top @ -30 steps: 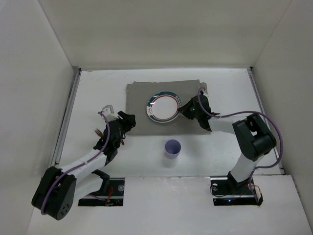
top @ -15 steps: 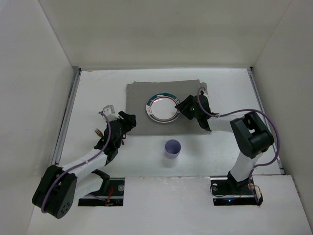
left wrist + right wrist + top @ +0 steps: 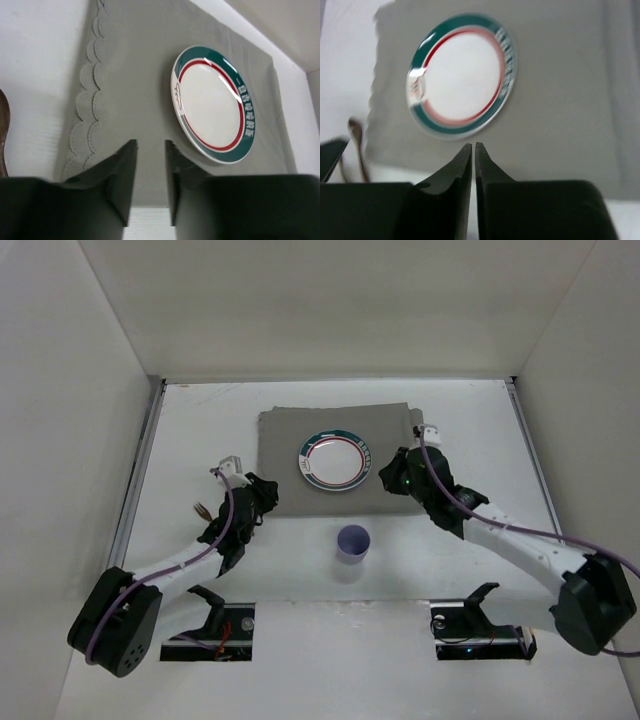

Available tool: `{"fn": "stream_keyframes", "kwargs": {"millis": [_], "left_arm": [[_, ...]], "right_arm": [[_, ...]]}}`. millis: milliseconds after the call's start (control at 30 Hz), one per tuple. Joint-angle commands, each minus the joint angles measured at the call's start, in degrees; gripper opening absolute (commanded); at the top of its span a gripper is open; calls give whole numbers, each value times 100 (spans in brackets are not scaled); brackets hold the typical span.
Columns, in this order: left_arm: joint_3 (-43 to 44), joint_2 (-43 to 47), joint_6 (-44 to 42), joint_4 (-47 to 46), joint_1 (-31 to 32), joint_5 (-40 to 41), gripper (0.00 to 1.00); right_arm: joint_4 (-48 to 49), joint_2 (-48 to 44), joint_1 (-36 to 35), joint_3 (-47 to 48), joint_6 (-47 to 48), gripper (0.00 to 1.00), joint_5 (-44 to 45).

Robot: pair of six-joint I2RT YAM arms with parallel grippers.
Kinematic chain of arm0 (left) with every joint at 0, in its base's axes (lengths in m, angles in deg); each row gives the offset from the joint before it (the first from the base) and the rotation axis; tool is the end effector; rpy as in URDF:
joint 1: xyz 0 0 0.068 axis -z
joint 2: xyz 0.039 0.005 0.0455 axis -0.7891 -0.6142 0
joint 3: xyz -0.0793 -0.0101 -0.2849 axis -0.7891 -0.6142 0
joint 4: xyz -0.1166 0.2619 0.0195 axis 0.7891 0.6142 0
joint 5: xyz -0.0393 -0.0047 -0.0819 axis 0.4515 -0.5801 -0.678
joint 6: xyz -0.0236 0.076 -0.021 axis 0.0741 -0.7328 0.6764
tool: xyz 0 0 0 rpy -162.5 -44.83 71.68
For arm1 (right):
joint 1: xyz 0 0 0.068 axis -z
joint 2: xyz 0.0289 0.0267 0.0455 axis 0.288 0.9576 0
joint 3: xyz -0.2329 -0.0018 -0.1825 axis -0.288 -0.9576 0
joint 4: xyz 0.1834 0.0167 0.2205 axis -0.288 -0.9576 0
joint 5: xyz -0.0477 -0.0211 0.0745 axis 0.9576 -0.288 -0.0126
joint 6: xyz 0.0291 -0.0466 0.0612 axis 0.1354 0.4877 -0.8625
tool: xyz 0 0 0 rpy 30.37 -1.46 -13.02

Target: Set the dinner table for one person

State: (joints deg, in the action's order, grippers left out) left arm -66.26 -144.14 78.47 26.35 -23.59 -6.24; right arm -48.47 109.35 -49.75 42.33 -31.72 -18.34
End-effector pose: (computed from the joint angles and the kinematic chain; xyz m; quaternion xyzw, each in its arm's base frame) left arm 0.2357 -0.1045 0.1872 -0.1607 0.7434 -0.2608 0.5946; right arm 0.2769 0.1620 0.2492 0.0777 0.8426 0.2243 0.4834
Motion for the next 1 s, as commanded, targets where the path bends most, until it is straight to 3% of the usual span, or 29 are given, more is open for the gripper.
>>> {"fn": "stream_keyframes", "kwargs": {"millis": [0, 67, 167, 233, 367, 567, 633, 767, 867, 967], "left_arm": [[202, -12, -198, -278, 167, 84, 17], [238, 5, -268, -199, 220, 146, 12], [229, 67, -312, -216, 317, 155, 15], [238, -12, -321, -243, 326, 164, 21], [238, -47, -268, -260, 326, 164, 31], [185, -4, -251, -304, 299, 155, 38], [185, -3, -268, -313, 291, 164, 39], [168, 49, -233, -278, 247, 164, 41], [150, 23, -225, -296, 212, 173, 42], [167, 23, -198, -287, 238, 173, 43]], "right_arm": [[-2169, -434, -822, 650, 913, 8, 525], [-2856, -452, -1419, 906, 931, 14, 605], [-3438, -461, -2089, 1039, 1011, 45, 640], [-3649, -496, -2309, 1056, 932, 58, 606], [-3808, -329, -2573, 1092, 993, 62, 491], [-3519, 127, -2627, 1048, 1045, 55, 438], [-3361, 286, -2627, 1083, 1054, 44, 403], [-3123, 471, -2487, 1284, 1063, 7, 517], [-2887, 95, -2276, 1662, 1063, 4, 640], [-2316, -109, -1610, 2022, 1299, 4, 535]]}}
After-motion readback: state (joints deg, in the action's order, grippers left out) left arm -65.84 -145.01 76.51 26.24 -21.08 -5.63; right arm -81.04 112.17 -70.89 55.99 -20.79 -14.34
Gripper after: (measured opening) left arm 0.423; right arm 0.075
